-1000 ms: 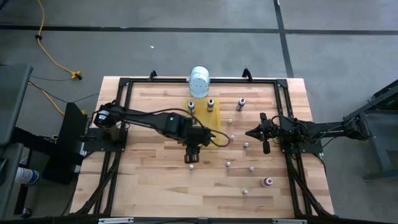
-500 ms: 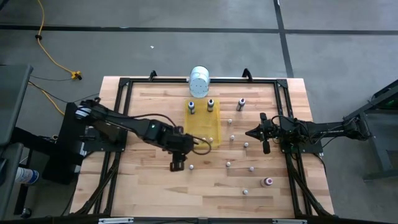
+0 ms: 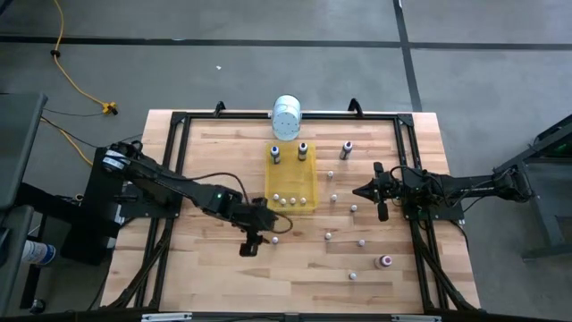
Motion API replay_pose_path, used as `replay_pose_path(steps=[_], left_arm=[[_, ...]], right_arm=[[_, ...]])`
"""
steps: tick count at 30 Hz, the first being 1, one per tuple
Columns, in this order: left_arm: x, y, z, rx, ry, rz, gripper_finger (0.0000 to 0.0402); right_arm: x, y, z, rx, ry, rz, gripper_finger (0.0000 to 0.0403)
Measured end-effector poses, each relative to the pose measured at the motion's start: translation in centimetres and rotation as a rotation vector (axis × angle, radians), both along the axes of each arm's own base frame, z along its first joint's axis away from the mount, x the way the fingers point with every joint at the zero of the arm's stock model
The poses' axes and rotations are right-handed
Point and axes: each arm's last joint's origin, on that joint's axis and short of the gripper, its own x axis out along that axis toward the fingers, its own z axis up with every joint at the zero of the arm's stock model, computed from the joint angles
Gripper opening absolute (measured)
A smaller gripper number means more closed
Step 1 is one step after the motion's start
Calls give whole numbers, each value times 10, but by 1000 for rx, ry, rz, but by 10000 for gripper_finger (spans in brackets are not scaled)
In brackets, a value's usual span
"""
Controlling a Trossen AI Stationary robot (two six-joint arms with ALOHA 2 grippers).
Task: Pick & Place food coloring
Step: Put the small red food coloring bottle in the yellow transparent bin
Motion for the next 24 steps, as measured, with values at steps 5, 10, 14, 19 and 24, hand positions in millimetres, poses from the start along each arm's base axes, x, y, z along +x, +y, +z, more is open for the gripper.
replay_pose_path(steps=[5, 10, 14, 19, 24], left_arm=[[-4, -5, -18, 39, -94, -96, 182], [-6, -4, -32, 92, -104, -144, 182], [-4, -3, -38, 155, -118, -129, 182], [2, -5, -41, 177, -157, -143, 182], [8, -7, -54, 177, -152, -145, 182]], right_arm=[[0, 0, 0, 0, 0, 0, 0], [0, 0, 0, 0, 0, 0, 0], [0, 0, 0, 0, 0, 0, 0], [0, 0, 0, 0, 1, 0, 0], [0, 0, 0, 0, 1, 0, 0]])
